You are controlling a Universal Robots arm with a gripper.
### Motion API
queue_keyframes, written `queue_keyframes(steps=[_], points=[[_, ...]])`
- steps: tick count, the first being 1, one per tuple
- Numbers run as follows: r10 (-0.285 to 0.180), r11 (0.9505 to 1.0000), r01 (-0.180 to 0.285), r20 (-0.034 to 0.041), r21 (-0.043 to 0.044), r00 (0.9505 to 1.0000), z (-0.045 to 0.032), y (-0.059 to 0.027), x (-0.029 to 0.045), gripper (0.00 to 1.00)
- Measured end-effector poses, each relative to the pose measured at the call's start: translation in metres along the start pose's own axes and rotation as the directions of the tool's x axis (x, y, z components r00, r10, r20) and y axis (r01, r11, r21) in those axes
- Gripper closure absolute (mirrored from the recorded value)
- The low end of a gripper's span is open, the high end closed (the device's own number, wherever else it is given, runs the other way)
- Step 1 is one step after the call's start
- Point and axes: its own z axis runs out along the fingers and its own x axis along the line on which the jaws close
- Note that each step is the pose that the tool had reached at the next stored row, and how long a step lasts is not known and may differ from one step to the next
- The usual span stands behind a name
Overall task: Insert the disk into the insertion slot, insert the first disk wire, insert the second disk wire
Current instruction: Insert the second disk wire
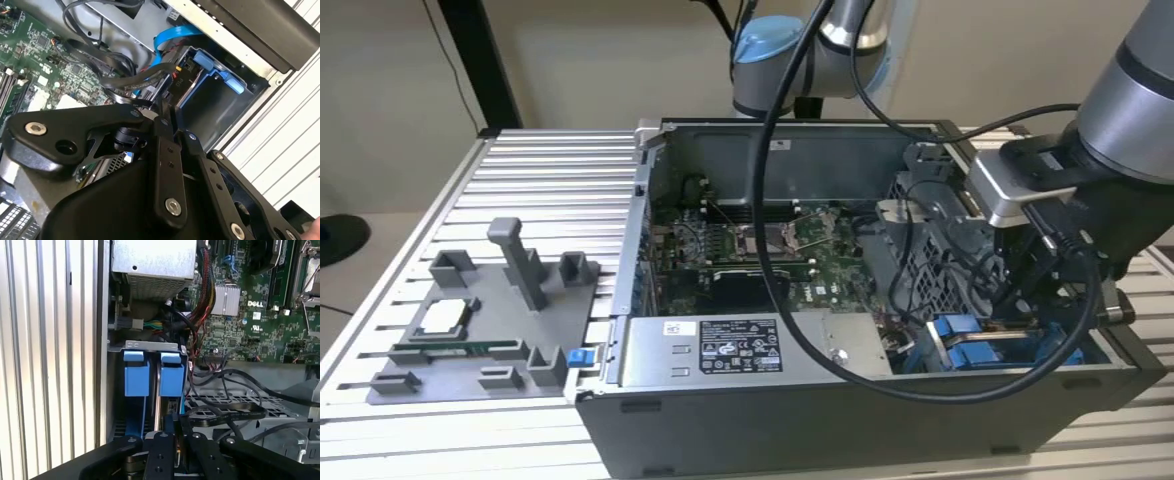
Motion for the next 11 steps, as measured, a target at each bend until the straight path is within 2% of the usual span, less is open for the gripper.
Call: queue_keyframes(steps=[4,11], points=[[0.0,1.0,0.0,0.0001,0.0088,1.0,0.0009,-0.0014,0.0002,1.0],[-0.001,0.9999,0.001,0.0003,0.0116,1.0,0.0042,-0.0011,0.0006,1.0]])
